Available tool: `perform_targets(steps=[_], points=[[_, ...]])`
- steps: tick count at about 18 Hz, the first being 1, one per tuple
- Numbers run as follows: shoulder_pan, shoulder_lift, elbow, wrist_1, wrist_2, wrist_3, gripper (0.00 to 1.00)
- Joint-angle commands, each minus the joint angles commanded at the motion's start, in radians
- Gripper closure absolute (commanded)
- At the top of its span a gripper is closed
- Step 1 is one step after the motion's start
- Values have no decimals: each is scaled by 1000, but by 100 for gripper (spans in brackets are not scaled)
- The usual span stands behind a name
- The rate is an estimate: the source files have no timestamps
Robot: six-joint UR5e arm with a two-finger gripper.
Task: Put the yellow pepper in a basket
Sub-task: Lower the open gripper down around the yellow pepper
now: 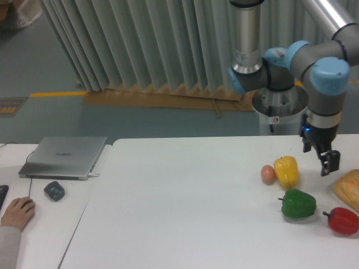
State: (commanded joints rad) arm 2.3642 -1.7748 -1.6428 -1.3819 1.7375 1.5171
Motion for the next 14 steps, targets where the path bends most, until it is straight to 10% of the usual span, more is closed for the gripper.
perform_targets(steps=[5, 9, 14], points=[[-48, 6, -61, -16, 74, -144, 0], [13, 40, -68, 29, -178, -433, 0], [82, 47, -66, 30, -229, -787, 0]])
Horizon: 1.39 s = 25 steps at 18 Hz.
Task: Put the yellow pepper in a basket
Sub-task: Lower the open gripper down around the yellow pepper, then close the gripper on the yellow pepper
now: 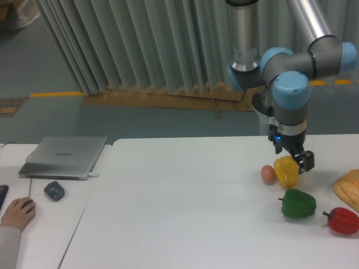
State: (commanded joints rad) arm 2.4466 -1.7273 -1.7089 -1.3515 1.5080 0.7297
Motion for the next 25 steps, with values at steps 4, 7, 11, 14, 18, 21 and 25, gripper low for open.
perform_targets(steps=[4, 7, 11, 14, 18, 21, 25], points=[[25, -3, 3, 17, 12, -156, 0], [16, -9, -15, 41, 64, -315, 0], [-72, -5, -87, 97, 139, -400, 0], [-92, 2, -98, 95, 139, -392, 0], [-120, 3, -121, 97, 139, -394, 0], [-118, -8, -120, 104, 139, -389, 0], [-113, -26, -123, 126, 190, -388, 0]])
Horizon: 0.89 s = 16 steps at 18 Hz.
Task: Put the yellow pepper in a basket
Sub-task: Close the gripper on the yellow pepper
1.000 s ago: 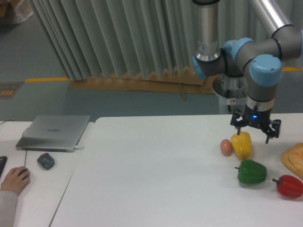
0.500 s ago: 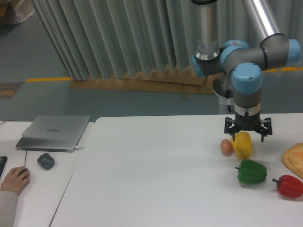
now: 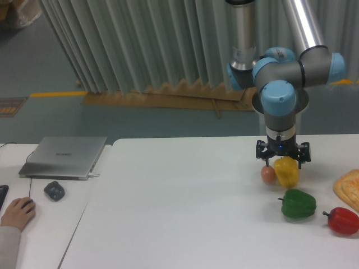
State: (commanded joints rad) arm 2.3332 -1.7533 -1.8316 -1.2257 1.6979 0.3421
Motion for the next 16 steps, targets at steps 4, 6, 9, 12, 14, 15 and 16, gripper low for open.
perform_targets(steps=[4, 6, 9, 12, 14, 15, 16], points=[[8, -9, 3, 2, 6, 34, 0], [6, -20, 3, 3, 8, 34, 0], [6, -20, -2, 8, 11, 34, 0], [3, -22, -8, 8, 14, 34, 0], [3, -23, -12, 8, 14, 34, 0], [3, -25, -12, 8, 14, 34, 0], [2, -29, -12, 8, 16, 32, 0]])
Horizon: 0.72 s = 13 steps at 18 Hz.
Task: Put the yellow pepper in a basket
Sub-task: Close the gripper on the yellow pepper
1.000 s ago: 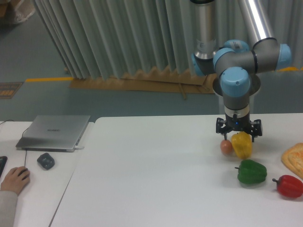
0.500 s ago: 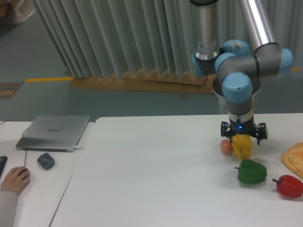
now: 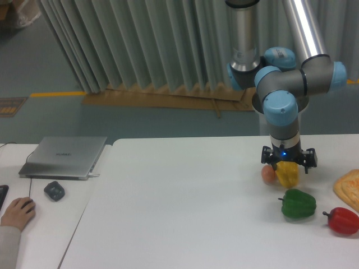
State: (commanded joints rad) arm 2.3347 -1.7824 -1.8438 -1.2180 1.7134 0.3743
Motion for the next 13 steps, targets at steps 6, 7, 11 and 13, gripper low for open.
perform_targets(steps=[6, 7, 11, 13], points=[[15, -12, 24, -14, 35, 24, 0], [40, 1, 44, -27, 13, 38, 0], [72, 15, 74, -92, -49, 107, 0], [64, 14, 63, -86, -48, 101, 0]])
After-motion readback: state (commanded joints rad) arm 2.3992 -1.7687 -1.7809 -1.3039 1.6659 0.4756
